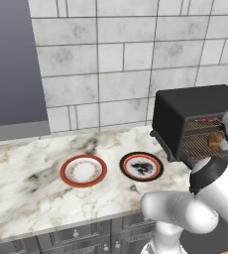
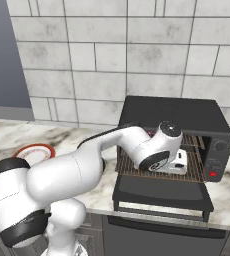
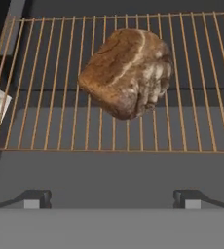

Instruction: Open the toaster oven door. Place the bread on the bottom rack in the toaster oven and place the steak on the top rack.

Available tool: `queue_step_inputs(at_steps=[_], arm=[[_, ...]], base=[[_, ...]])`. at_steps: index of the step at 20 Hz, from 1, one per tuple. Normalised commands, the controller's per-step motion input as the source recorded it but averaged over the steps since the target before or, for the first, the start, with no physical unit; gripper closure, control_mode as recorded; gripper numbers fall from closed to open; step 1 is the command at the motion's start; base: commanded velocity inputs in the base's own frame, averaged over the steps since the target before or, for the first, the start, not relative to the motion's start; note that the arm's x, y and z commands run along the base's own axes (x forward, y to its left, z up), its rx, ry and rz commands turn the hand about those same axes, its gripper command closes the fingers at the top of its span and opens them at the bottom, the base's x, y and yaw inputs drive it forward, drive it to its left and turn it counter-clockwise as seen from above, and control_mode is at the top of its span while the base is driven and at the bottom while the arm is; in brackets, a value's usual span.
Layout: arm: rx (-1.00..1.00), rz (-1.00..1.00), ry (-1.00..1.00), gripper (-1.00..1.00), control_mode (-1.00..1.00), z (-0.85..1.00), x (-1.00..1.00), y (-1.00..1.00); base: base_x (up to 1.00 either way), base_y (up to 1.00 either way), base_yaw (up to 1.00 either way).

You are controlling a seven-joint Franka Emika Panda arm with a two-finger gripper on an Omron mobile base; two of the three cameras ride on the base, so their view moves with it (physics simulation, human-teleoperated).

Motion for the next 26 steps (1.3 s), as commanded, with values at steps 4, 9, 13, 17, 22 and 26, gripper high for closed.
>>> queue_step_inputs(at_steps=[4,9,13,17,22,26], arm=[[-0.09,0.00,0.22,-1.00,-1.00,0.00,-0.14,0.07],[-0.01,0.00,0.14,-1.00,-1.00,0.00,0.00,0.00],[0.00,0.00,0.02,-1.00,-1.00,0.00,0.03,-0.06],[0.04,0.00,0.00,-1.00,-1.00,-0.13,0.04,-0.12],[0.14,0.00,-0.01,-1.00,-1.00,-0.14,0.02,-0.11],[0.13,0.00,0.00,-1.00,-1.00,-0.11,0.21,0.02]], base=[[0.00,0.00,0.00],[0.00,0.00,0.00],[0.00,0.00,0.00],[0.00,0.00,0.00],[0.00,0.00,0.00],[0.00,0.00,0.00]])
